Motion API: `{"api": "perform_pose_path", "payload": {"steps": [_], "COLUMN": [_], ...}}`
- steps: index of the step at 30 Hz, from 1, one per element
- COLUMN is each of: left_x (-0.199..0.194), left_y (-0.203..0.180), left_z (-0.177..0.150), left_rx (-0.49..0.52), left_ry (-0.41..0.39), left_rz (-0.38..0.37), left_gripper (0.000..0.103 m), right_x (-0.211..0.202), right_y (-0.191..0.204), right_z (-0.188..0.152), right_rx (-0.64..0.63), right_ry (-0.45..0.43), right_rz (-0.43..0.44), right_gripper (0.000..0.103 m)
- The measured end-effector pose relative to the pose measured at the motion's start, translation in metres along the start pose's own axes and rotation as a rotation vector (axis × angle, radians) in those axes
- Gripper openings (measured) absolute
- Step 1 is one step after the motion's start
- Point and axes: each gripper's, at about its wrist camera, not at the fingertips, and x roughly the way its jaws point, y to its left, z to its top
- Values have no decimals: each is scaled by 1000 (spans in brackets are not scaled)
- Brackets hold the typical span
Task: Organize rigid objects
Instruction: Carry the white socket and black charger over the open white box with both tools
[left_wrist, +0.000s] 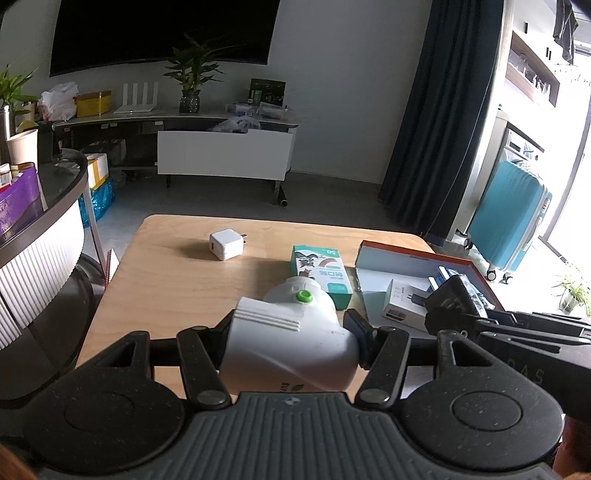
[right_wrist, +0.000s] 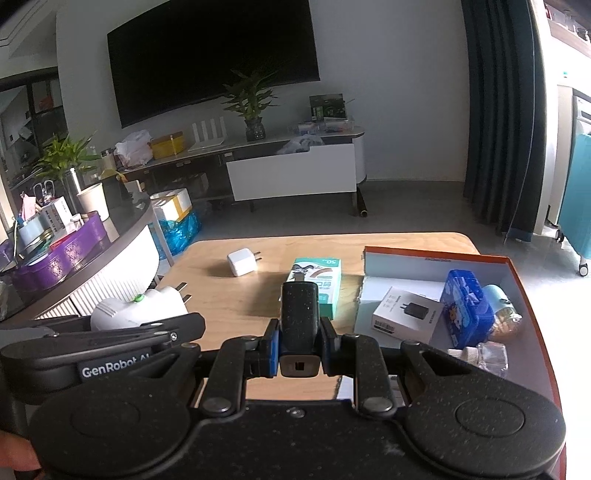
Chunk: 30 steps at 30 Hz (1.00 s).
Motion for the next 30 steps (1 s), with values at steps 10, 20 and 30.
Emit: {"api": "perform_pose_path", "payload": {"steps": [10,20,30], "left_x": [1,6,12], "left_y": [-14,-29,-49], "left_z": [1,1,1], "left_rx": [27,59,97], "left_ry": [3,5,9], "left_rz": [-41,-75,-115], "left_gripper": [60,60,60], "right_x": [-8,-17,-25], "right_y": [-12,-26,-42], "right_z": [0,-1,0], "right_rx": [13,32,59], "right_ry": [-10,-21,-34], "right_rz": [-26,-59,-100], "right_gripper": [26,26,26]}}
